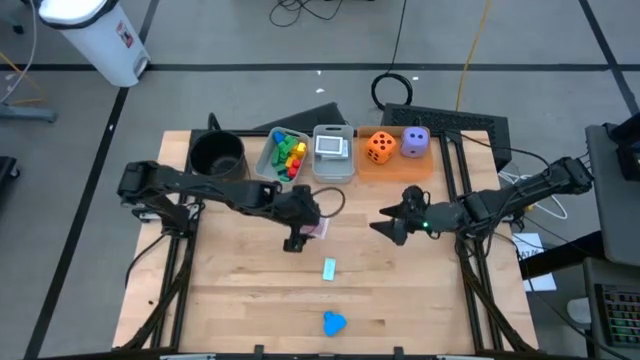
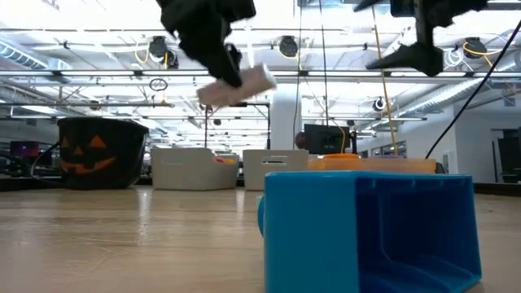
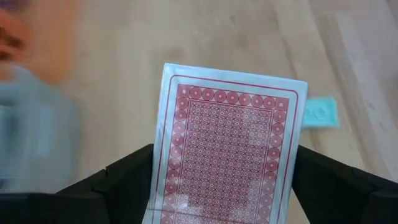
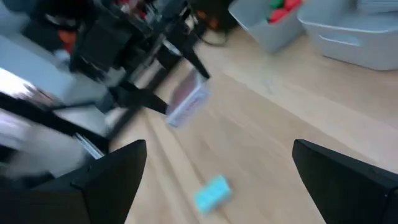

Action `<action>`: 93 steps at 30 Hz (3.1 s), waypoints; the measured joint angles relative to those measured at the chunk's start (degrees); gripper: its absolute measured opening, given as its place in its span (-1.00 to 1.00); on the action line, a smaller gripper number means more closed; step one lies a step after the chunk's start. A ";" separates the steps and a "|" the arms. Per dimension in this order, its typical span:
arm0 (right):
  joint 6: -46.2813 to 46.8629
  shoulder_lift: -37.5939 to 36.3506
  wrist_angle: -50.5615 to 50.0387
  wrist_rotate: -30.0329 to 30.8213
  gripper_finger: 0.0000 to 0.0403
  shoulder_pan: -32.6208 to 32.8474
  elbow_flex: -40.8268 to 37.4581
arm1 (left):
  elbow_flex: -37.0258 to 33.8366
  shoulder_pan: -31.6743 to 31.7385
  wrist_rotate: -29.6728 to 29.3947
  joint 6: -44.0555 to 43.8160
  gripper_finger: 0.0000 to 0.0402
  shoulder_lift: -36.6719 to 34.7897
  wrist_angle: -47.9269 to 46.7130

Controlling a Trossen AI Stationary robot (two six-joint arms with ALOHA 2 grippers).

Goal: Pick & Place Toys
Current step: Put the red deck of cards into the right gray bin

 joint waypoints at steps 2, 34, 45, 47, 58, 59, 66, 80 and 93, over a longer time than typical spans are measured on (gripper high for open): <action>1.23 0.76 4.36 -0.06 0.95 -0.72 0.00 | 0.05 -0.03 -2.71 0.03 0.65 -1.81 0.19; 13.69 26.65 46.43 -6.14 0.95 -10.40 0.09 | 8.38 -0.04 -10.20 3.82 0.67 -0.08 -1.85; 15.18 26.62 45.24 -6.16 0.84 -11.15 0.11 | 8.38 -0.10 -10.52 4.96 0.70 1.44 0.56; 15.20 26.62 45.17 -6.16 0.78 -11.19 0.11 | 8.38 -0.09 -10.78 4.96 0.72 1.44 0.17; 16.30 26.62 42.89 -6.32 0.43 -11.26 0.10 | 8.38 0.28 -11.40 5.88 0.60 1.45 0.23; 16.31 26.62 42.99 -6.32 0.41 -11.26 0.11 | 8.38 0.48 -11.41 5.51 0.64 1.45 0.17; 16.96 26.62 42.87 -8.04 0.18 -11.50 0.11 | 8.38 0.98 -11.36 5.11 0.76 1.43 0.20; 15.81 26.62 43.30 -7.83 -0.39 -11.52 0.11 | 8.38 0.98 -11.35 5.46 0.39 1.41 0.53; 7.54 25.85 46.79 -12.01 -0.31 -11.54 0.11 | 8.38 1.57 -11.36 -1.40 0.45 1.41 -1.64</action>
